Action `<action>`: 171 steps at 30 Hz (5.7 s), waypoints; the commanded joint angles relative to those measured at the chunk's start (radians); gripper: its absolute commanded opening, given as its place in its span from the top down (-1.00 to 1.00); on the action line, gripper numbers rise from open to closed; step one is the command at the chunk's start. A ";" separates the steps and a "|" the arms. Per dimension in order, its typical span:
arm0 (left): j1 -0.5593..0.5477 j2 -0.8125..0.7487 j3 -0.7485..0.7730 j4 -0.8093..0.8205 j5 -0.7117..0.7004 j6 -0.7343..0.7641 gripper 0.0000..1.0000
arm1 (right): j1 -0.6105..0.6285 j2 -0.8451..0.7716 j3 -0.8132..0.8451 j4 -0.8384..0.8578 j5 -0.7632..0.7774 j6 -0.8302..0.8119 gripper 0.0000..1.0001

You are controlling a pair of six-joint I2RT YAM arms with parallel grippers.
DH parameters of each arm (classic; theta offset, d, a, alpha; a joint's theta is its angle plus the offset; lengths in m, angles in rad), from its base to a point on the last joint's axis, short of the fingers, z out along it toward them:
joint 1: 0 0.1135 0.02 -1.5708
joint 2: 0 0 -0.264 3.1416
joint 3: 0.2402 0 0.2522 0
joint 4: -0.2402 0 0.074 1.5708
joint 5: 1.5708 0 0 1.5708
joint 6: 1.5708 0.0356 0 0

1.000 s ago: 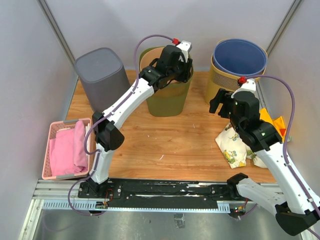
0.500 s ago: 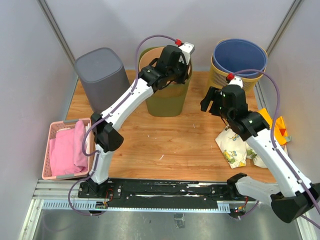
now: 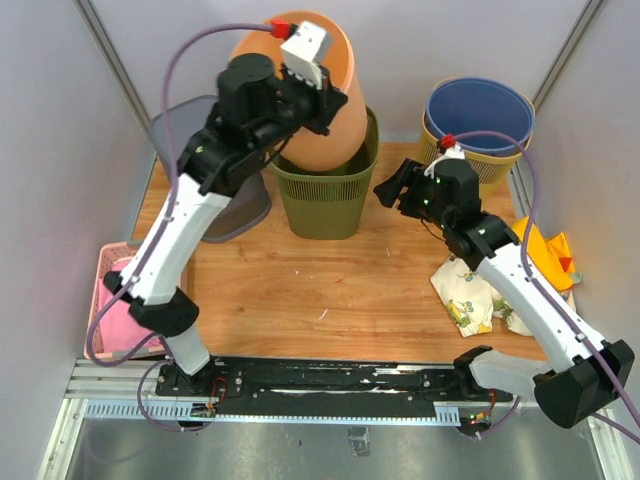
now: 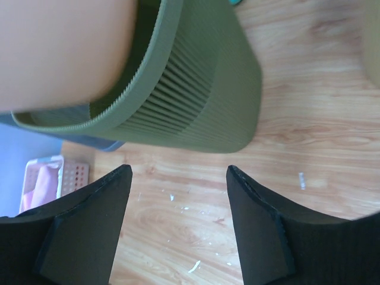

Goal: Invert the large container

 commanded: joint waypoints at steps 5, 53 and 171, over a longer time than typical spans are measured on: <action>-0.001 -0.187 0.017 0.207 0.028 0.034 1.00 | 0.030 0.002 -0.351 0.433 -0.209 0.112 -0.34; -0.001 -0.774 -1.251 0.821 0.440 -0.890 0.99 | -0.278 -0.361 -0.078 -0.533 0.218 -0.145 -0.57; 0.000 -0.572 -1.650 0.576 0.245 -0.688 0.40 | -0.017 -0.319 0.030 -0.463 -0.070 -0.181 -0.57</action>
